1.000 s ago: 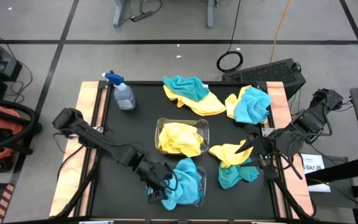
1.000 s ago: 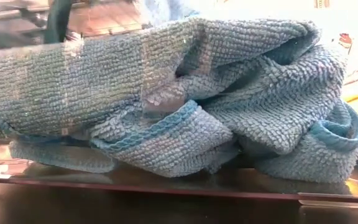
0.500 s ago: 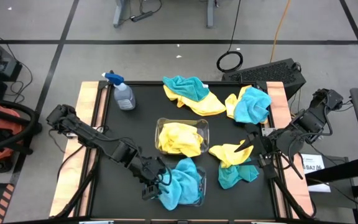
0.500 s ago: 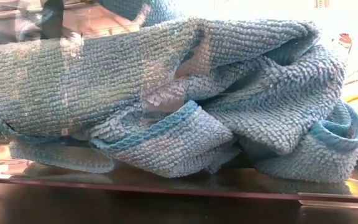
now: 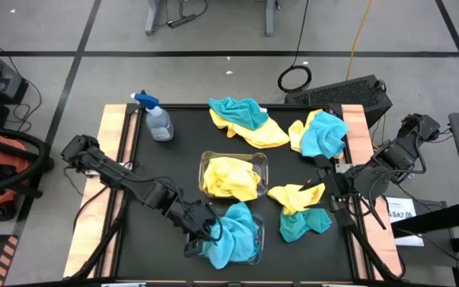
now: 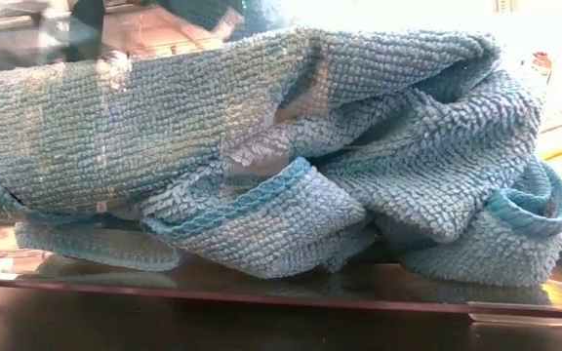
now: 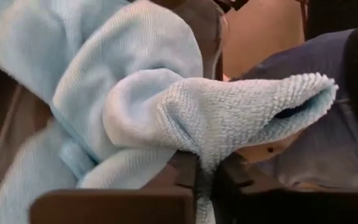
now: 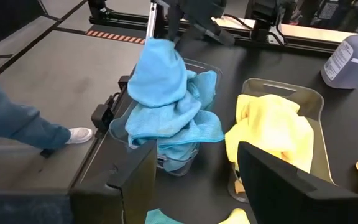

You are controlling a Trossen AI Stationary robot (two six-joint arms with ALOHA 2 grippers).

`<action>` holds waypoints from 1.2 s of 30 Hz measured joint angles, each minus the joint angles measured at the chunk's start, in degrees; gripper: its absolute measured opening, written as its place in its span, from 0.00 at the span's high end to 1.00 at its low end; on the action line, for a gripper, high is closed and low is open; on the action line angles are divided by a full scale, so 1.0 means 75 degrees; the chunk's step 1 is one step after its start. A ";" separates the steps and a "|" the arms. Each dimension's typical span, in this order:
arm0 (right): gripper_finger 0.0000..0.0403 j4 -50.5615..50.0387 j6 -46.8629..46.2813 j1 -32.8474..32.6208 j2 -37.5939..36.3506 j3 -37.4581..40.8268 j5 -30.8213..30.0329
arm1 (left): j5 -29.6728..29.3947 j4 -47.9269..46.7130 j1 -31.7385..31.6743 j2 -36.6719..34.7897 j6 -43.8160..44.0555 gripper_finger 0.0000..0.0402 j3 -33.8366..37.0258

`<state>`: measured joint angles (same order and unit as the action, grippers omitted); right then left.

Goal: Sort microfiber towel by color & place in baskets
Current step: Put the blue microfiber cloth into the bottom transparent bin

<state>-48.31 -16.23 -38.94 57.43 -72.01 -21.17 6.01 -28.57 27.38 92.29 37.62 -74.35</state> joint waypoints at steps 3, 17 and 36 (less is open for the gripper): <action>0.47 0.0000 0.0000 0.0090 -0.0002 0.0000 0.0006 | -0.0039 0.0058 -0.0059 0.0296 -0.0289 0.96 -0.0003; 0.47 -0.0001 -0.0143 0.0146 0.0000 0.0000 0.0035 | 0.1596 -0.0286 -0.0100 0.2301 -0.0475 0.95 -0.0003; 0.47 0.0003 -0.0262 0.0143 0.0000 0.0000 0.0047 | 0.2258 -0.0775 -0.0170 0.1121 0.0939 0.53 0.0006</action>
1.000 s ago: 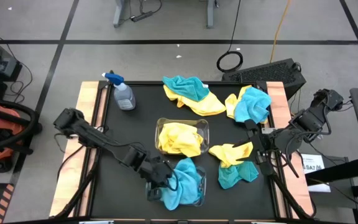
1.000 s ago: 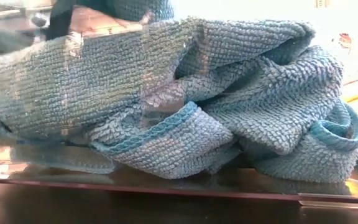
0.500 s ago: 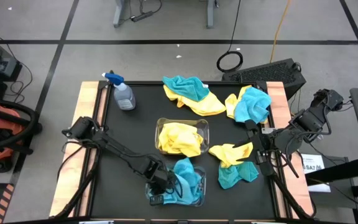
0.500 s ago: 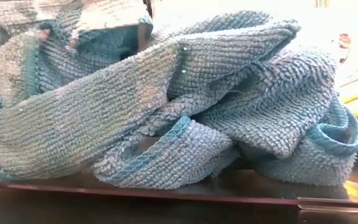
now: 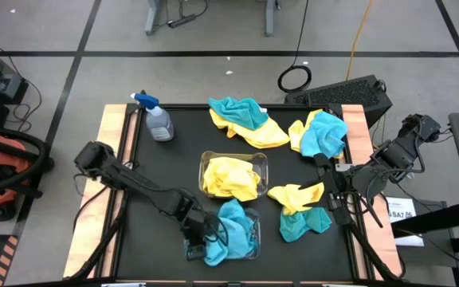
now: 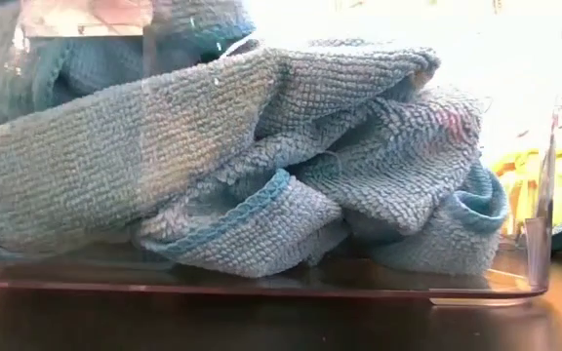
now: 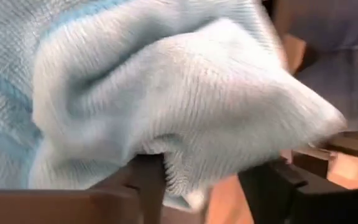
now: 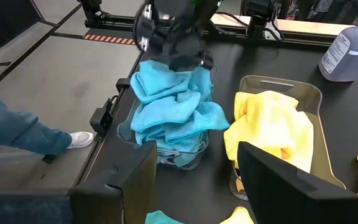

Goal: Sort microfiber towel by color & place in baskets
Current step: Put the blue microfiber cloth into the bottom transparent bin

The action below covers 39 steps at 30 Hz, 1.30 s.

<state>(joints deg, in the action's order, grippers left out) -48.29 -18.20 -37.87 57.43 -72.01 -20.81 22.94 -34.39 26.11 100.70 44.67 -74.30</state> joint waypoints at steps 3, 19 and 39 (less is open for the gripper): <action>0.47 0.0000 0.0000 0.0000 0.0003 0.0000 0.0005 | 0.0121 0.0005 -0.0019 -0.0450 0.0357 0.46 0.0002; 0.47 -0.0003 0.0119 0.0000 0.0003 0.0000 -0.0459 | -0.0763 -0.0026 -0.0035 -0.2416 0.0708 0.43 -0.0003; 0.47 -0.3000 -0.2225 0.2156 0.0000 0.1426 -0.1396 | -0.4704 0.0932 -0.0038 -0.3680 -0.1907 0.43 -0.0009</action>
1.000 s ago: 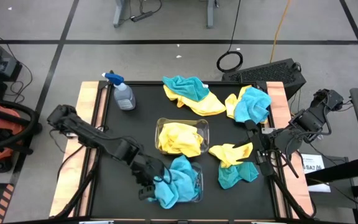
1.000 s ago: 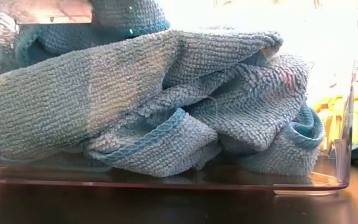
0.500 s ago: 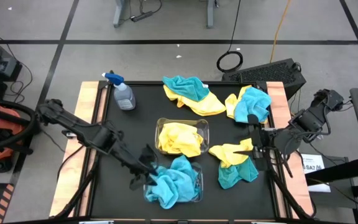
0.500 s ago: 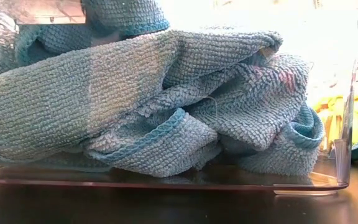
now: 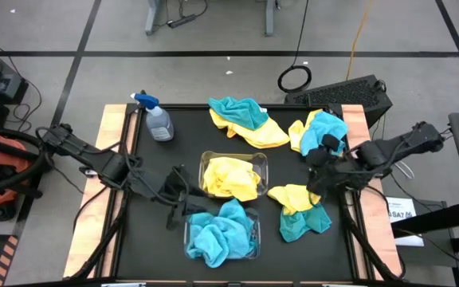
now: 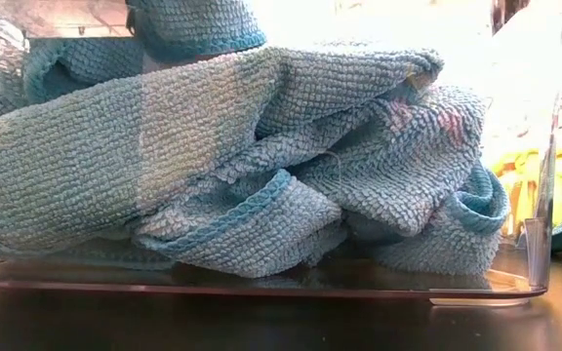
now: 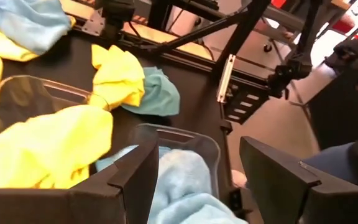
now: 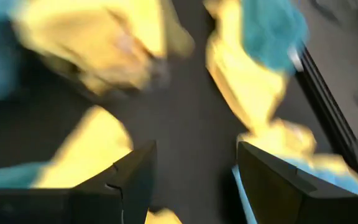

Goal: Sort microfiber towel by color & place in baskets
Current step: Put the blue microfiber cloth into the bottom transparent bin

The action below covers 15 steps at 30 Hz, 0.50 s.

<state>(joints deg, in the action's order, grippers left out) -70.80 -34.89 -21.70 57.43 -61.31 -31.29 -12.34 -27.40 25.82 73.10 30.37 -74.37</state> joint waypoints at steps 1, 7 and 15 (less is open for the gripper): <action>0.47 -0.0203 -0.0231 0.0153 0.0000 0.0146 0.0029 | -0.0064 -0.0011 0.0000 0.0002 -0.0119 0.43 0.0000; 0.47 -0.0675 -0.0856 0.1091 -0.0192 0.1067 0.0411 | -0.0483 -0.0009 0.0000 0.0006 -0.0420 0.43 0.0000; 0.47 -0.0132 -0.0934 0.2806 -0.0965 0.2241 0.0600 | -0.0661 0.0000 0.0000 0.0006 -0.0562 0.43 0.0000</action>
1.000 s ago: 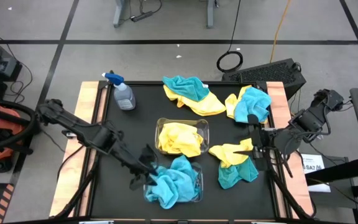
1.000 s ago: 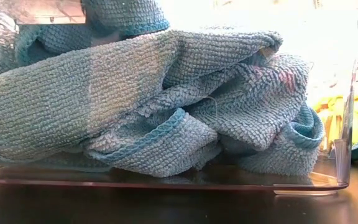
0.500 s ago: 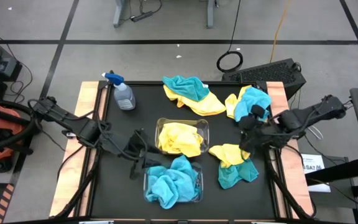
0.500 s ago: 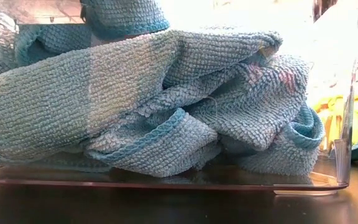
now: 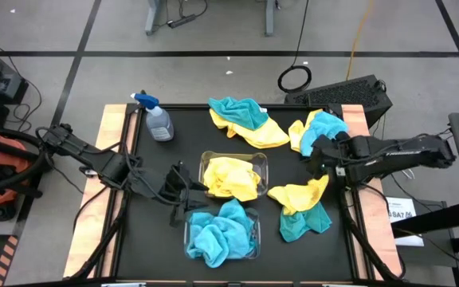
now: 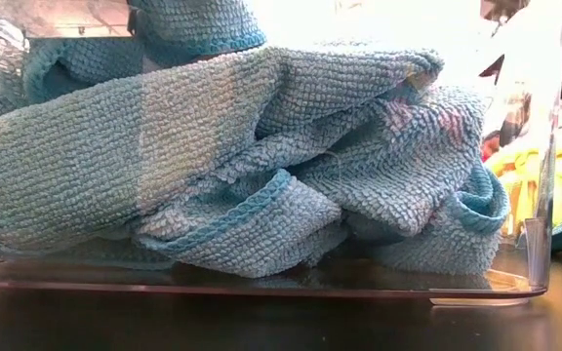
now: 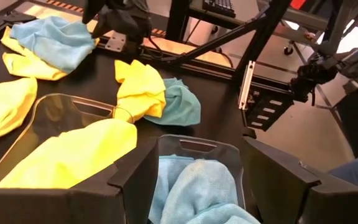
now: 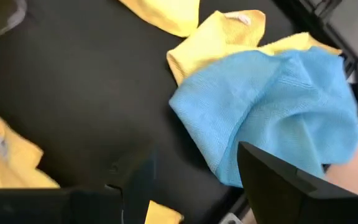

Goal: Sort microfiber towel by color & place in baskets
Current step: Put the blue microfiber cloth into the bottom transparent bin

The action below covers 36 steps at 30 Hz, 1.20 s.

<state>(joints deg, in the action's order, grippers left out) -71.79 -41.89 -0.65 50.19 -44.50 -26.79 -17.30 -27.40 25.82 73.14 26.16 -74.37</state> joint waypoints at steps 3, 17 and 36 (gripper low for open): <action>0.47 0.0537 0.0500 0.0709 -0.0266 0.0315 0.0346 | -0.0004 0.0003 -0.0069 0.0000 -0.0016 0.43 0.0000; 0.47 0.2190 0.0980 0.3775 0.0149 0.0427 0.0997 | 0.0114 0.0476 -0.0455 0.0000 -0.0347 0.43 0.0000; 0.47 0.3094 0.2017 0.6635 0.2836 0.0442 0.1112 | 0.0338 0.0637 -0.0440 0.0000 -0.0339 0.43 0.0000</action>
<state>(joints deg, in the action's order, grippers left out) -48.58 -26.76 49.12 71.46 -41.19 -18.45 -14.76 -22.62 22.52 73.14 23.62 -74.37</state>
